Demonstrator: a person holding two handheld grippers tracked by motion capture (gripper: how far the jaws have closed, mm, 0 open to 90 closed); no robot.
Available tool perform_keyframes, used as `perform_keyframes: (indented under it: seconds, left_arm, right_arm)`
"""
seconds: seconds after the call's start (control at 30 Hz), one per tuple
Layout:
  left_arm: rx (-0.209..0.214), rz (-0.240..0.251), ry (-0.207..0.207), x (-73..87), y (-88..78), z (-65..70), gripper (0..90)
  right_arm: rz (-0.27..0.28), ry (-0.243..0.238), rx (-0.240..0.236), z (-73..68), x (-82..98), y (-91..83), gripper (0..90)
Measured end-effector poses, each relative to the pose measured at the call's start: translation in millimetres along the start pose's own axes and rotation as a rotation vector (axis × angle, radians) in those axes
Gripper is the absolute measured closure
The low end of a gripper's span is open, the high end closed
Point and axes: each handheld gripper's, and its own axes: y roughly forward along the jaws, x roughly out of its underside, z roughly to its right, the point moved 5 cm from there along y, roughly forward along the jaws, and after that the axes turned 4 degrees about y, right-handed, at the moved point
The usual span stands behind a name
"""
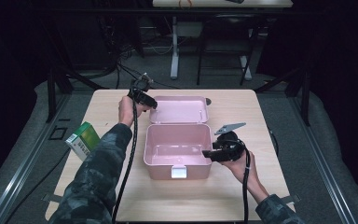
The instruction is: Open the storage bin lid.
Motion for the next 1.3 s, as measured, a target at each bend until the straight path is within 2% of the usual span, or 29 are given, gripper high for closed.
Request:
perform_keyframes:
  seconds: [0.1, 0.17, 0.37, 0.6, 0.83, 1.13, 1.3]
  left_arm:
    - [-0.002, 0.013, -0.002, 1.6, -8.0, -3.2, 30.1]
    - [-0.002, 0.032, 0.011, 1.4, -17.4, -3.6, 25.6]
    - [-0.021, 0.033, 0.067, 2.2, -38.2, -2.0, 18.4]
    - [-0.022, 0.033, 0.099, 10.8, -64.8, -7.1, 14.5]
    - [-0.026, 0.032, 0.142, 22.7, -102.4, -9.6, 7.9]
    - [-0.017, 0.019, 0.178, 35.2, -129.5, -11.3, 1.1]
    - [-0.018, 0.023, 0.193, 42.4, -144.4, -12.7, 0.3]
  right_arm:
    - [-0.003, 0.005, -0.002, -0.1, 0.3, 0.5, 46.8]
    - [-0.001, 0.015, -0.004, -1.1, 0.1, 0.3, 45.6]
    - [0.011, 0.014, -0.005, -1.6, -1.0, -2.8, 43.4]
    - [0.015, 0.014, -0.010, 1.0, -0.5, -5.9, 38.5]
    - [0.033, 0.019, -0.024, 0.8, -1.5, -10.2, 31.6]
    - [0.054, 0.008, -0.031, -1.3, -4.7, -19.5, 19.8]
    - [0.068, 0.010, -0.035, -0.8, -6.0, -26.4, 16.7]
